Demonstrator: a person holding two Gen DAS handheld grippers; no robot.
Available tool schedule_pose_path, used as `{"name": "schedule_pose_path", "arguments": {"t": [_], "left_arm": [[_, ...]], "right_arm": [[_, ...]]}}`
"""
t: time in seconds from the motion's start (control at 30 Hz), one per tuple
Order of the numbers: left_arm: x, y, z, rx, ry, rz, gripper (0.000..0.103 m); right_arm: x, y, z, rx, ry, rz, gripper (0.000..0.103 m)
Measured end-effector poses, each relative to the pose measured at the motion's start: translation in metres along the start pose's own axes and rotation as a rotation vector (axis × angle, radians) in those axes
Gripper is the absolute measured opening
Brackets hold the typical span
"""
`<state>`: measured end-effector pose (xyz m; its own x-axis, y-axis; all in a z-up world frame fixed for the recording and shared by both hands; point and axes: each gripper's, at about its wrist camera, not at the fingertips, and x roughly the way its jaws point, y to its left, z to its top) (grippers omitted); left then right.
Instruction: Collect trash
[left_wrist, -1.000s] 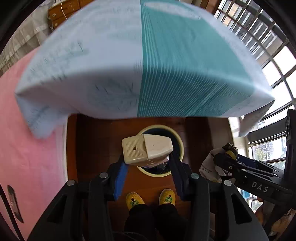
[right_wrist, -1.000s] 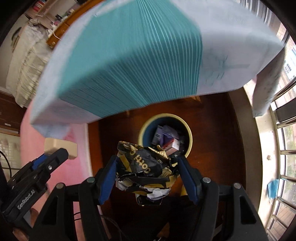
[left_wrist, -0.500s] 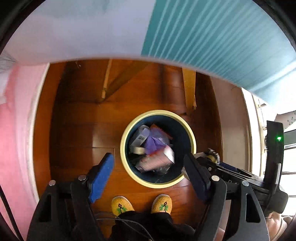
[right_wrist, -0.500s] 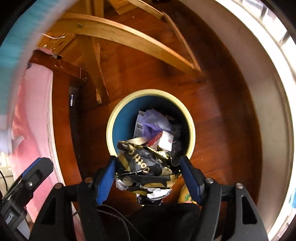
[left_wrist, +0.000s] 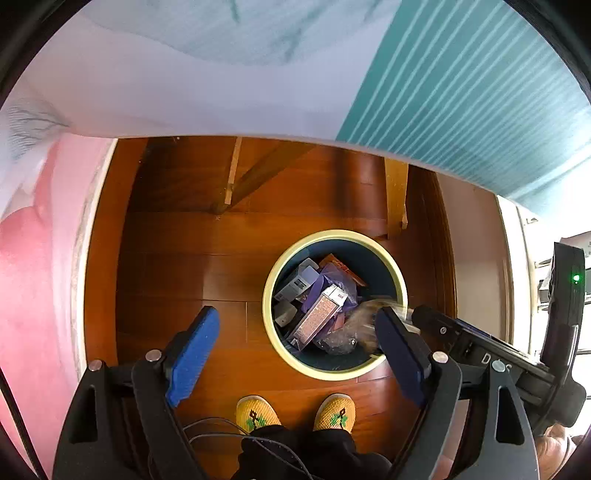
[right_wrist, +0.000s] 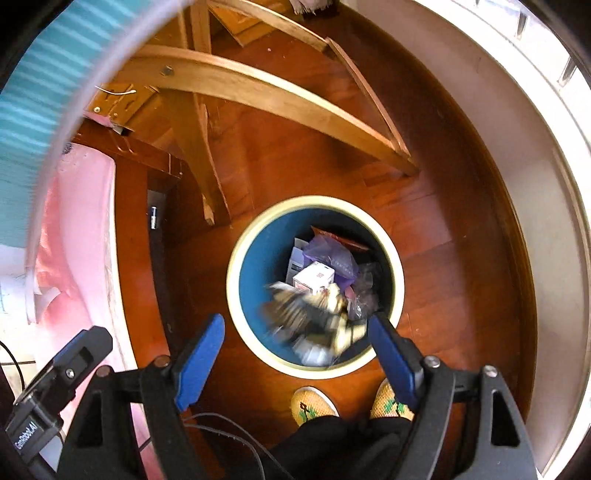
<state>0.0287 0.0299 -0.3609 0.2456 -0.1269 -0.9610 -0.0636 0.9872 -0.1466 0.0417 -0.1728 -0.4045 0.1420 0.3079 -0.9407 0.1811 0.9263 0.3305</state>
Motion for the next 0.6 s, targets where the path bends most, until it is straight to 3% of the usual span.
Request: {"name": "schedule_pose_path", "arguments": {"t": [0.37,0.6], "left_arm": [[-0.058,0.003,-0.007,-0.023,-0.023,0.018,0.085],[-0.123,0.0,0.004,-0.036,-0.055,0.023,0.085]], "right_arm": [[-0.041,0.018,-0.011,-0.032,-0.031,0.002,0.081],[-0.104,0.041,-0.017,-0.077,-0.071,-0.011,0.081]]}}
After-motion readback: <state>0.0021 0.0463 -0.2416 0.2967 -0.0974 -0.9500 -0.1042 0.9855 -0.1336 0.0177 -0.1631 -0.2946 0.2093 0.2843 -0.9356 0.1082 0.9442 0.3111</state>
